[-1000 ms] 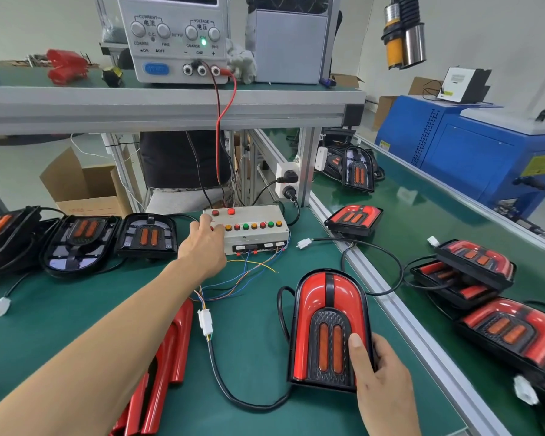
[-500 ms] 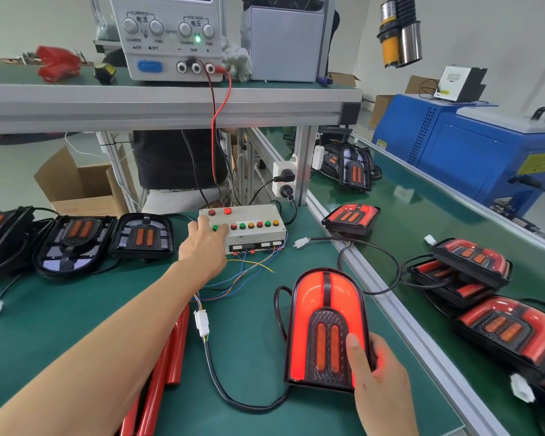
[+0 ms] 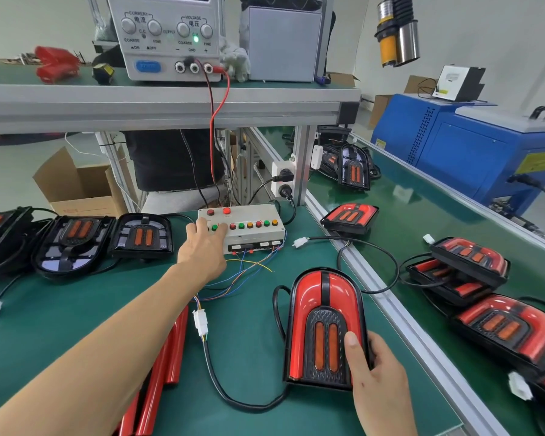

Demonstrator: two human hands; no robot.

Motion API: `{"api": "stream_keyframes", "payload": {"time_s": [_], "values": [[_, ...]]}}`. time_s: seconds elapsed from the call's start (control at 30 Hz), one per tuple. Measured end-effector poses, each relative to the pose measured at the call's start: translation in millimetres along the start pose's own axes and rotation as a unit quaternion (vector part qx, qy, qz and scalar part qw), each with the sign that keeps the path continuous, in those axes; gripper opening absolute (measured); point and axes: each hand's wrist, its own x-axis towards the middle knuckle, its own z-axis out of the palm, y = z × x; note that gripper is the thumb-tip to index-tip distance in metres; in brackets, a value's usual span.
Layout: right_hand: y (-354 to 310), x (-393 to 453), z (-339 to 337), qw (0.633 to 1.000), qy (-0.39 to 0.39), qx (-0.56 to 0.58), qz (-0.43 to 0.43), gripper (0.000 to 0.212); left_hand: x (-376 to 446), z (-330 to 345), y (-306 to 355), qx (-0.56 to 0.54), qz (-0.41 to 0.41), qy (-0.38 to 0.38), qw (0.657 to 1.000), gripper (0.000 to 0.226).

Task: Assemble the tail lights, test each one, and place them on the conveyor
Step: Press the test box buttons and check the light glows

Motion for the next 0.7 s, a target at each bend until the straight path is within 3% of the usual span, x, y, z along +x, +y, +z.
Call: {"api": "stream_keyframes", "payload": {"time_s": [0.17,0.7], "values": [[3.4,3.2,0.3,1.000,0.008,-0.013,0.005,0.024,1.3,-2.6,2.0,0.007,-0.005,-0.004,1.000,0.067],[1.8,2.9,-0.6,1.000,0.000,-0.010,0.002,0.026,-0.2,2.4,0.3,0.007,0.000,0.003,1.000,0.073]]}}
